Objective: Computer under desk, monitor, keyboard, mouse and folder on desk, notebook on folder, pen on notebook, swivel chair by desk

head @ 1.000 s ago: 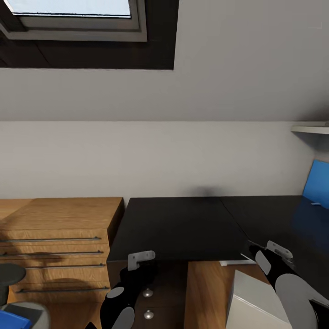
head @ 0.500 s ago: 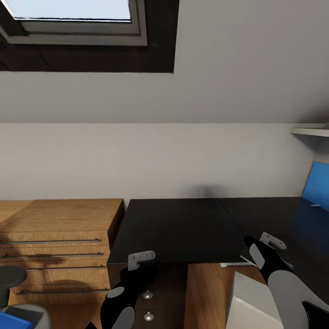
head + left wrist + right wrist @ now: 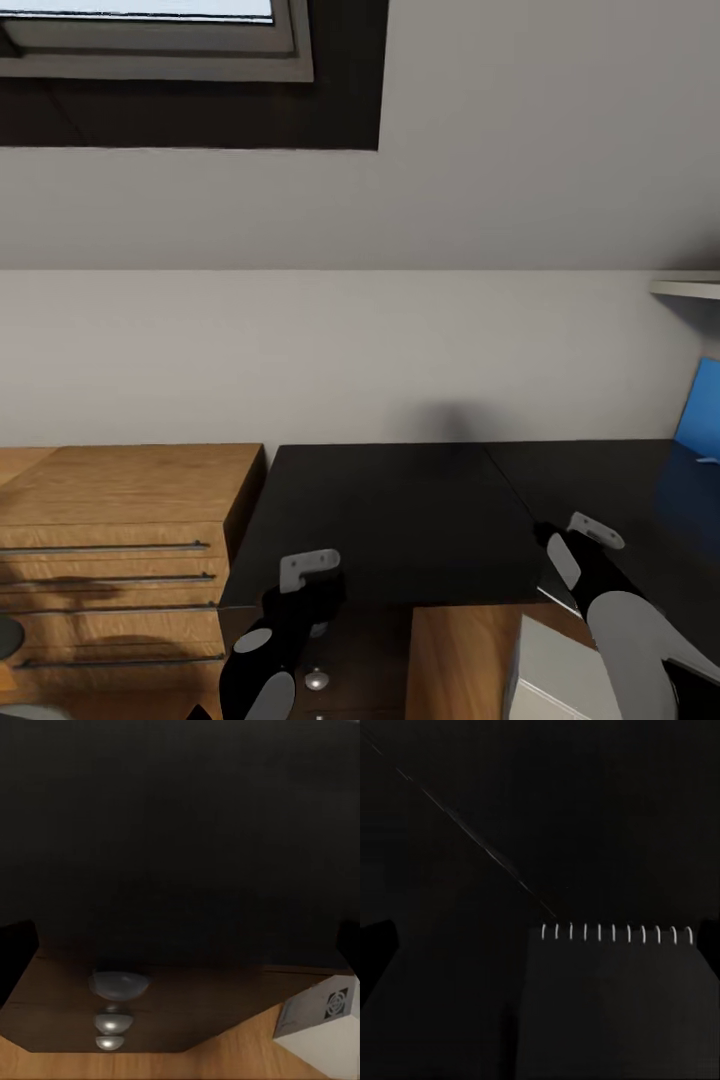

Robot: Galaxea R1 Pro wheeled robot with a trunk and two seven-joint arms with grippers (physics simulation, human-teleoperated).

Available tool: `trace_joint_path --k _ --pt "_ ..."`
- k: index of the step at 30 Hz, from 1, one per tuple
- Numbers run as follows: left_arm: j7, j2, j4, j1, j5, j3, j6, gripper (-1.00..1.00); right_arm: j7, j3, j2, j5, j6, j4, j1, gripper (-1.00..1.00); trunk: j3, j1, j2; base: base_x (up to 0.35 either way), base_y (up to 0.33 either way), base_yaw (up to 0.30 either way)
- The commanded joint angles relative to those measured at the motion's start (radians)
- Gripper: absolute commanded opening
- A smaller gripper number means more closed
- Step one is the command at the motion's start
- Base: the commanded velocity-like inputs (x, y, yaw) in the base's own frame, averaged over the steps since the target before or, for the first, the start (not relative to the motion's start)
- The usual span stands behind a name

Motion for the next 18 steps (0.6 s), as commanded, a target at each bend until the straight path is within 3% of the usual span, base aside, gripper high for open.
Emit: trace_joint_path --k 1,5,6,8,12,18 --pt "0.009 0.0 -0.001 -0.001 0.008 -0.001 0.002 1.0 -0.004 0.002 -0.001 -0.01 0.001 -0.001 0.0 1.0 -0.001 0.0 -0.001 0.151 -0.059 0.0" --pt "0.009 0.0 -0.001 -0.002 0.009 -0.001 0.003 1.0 -0.007 0.004 -0.003 -0.007 -0.038 0.008 -0.001 1.0 -0.001 0.0 -0.001 0.056 -0.022 0.0" --pt "0.009 0.0 -0.001 -0.001 0.009 -0.002 0.003 1.0 -0.01 0.004 -0.027 0.007 -0.052 0.011 0.0 1.0 -0.001 0.0 -0.001 0.007 -0.003 0.0" --pt "0.009 0.0 -0.001 -0.001 0.009 -0.002 0.003 1.0 -0.01 0.005 -0.044 0.024 -0.055 0.014 -0.001 1.0 -0.001 0.0 -0.001 0.003 -0.001 0.0" --pt "0.009 0.0 -0.001 -0.001 0.009 -0.003 0.003 1.0 -0.013 0.003 -0.08 0.158 -0.058 0.046 -0.001 1.0 -0.001 0.0 -0.001 0.0 0.0 0.0" --pt "0.009 -0.001 -0.001 -0.001 0.009 -0.005 0.001 1.0 -0.015 -0.001 -0.091 0.205 -0.057 0.056 -0.002 1.0 -0.001 0.0 -0.001 0.152 0.0 0.0"
